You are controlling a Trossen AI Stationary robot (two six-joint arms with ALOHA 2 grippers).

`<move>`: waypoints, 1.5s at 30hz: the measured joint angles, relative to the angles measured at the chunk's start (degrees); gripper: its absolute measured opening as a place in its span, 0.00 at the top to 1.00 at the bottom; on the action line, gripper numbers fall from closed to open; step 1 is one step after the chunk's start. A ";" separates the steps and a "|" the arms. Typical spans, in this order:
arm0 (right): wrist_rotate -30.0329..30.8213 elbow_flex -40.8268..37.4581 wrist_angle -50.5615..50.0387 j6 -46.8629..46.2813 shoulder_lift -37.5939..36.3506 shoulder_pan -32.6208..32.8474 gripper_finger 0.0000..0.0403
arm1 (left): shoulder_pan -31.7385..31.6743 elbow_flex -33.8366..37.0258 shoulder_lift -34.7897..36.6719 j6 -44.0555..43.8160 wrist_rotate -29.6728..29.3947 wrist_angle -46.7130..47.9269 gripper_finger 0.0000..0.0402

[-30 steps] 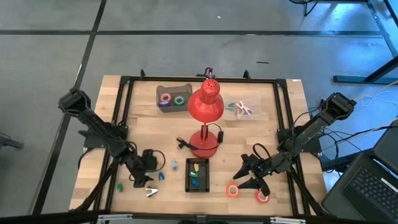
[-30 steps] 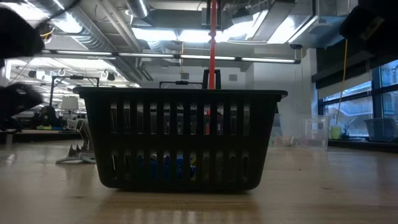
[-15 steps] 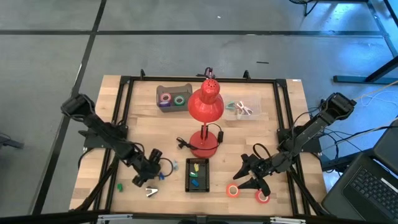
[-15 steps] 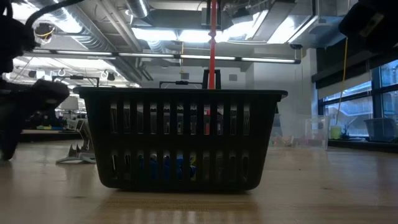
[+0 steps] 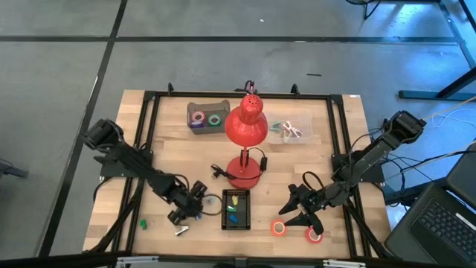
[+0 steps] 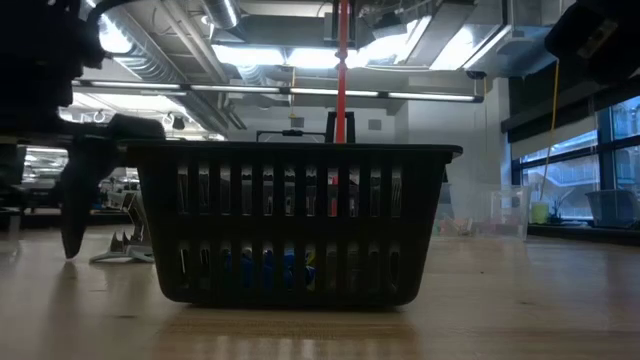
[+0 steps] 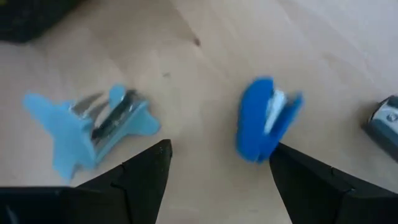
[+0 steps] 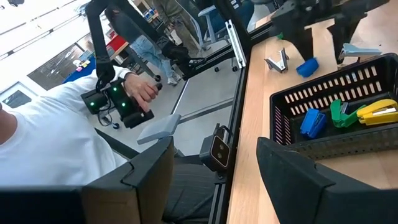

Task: Pick and place Stapler, Stapler remover, tape
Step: Put the blue stapler into the black bin

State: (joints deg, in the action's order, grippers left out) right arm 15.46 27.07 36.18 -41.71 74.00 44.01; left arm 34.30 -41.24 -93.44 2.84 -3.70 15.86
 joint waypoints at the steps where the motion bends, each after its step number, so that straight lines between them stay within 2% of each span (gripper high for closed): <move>1: 0.00 0.00 0.00 0.00 0.00 0.00 0.43 | 0.07 -0.63 -0.63 0.06 0.22 0.22 0.34; 7: 0.00 0.00 -0.02 0.15 0.00 0.00 0.43 | 1.41 -3.79 -2.35 -0.04 1.31 0.69 0.34; 20: 0.00 0.00 -0.20 0.33 0.00 0.00 0.42 | 3.52 -3.88 -2.40 -2.29 0.43 -1.72 0.36; 24: 0.00 0.00 -0.20 0.37 0.00 -0.02 0.42 | 3.54 -3.88 -2.47 -1.64 0.56 -2.61 0.44; 27: 0.00 0.00 -0.20 0.42 0.00 0.00 0.42 | 3.52 -3.88 -2.53 -1.92 0.52 -2.95 0.54; 34: 0.00 0.00 -0.22 0.63 0.00 0.00 0.42 | 3.52 -3.77 -2.64 -3.78 2.53 -6.06 0.89; 40: 0.00 0.00 -0.24 0.63 0.00 -0.01 0.42 | 3.52 -3.92 -2.18 -7.53 4.08 -6.24 0.89; 45: 0.00 0.00 -0.24 0.39 0.00 0.00 0.42 | 3.33 -9.95 -1.67 -8.29 3.34 -2.30 0.89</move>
State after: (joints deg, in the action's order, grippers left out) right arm 15.46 27.07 35.94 -41.32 74.00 44.01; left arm 37.64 -51.19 -95.11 -5.45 -0.36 13.56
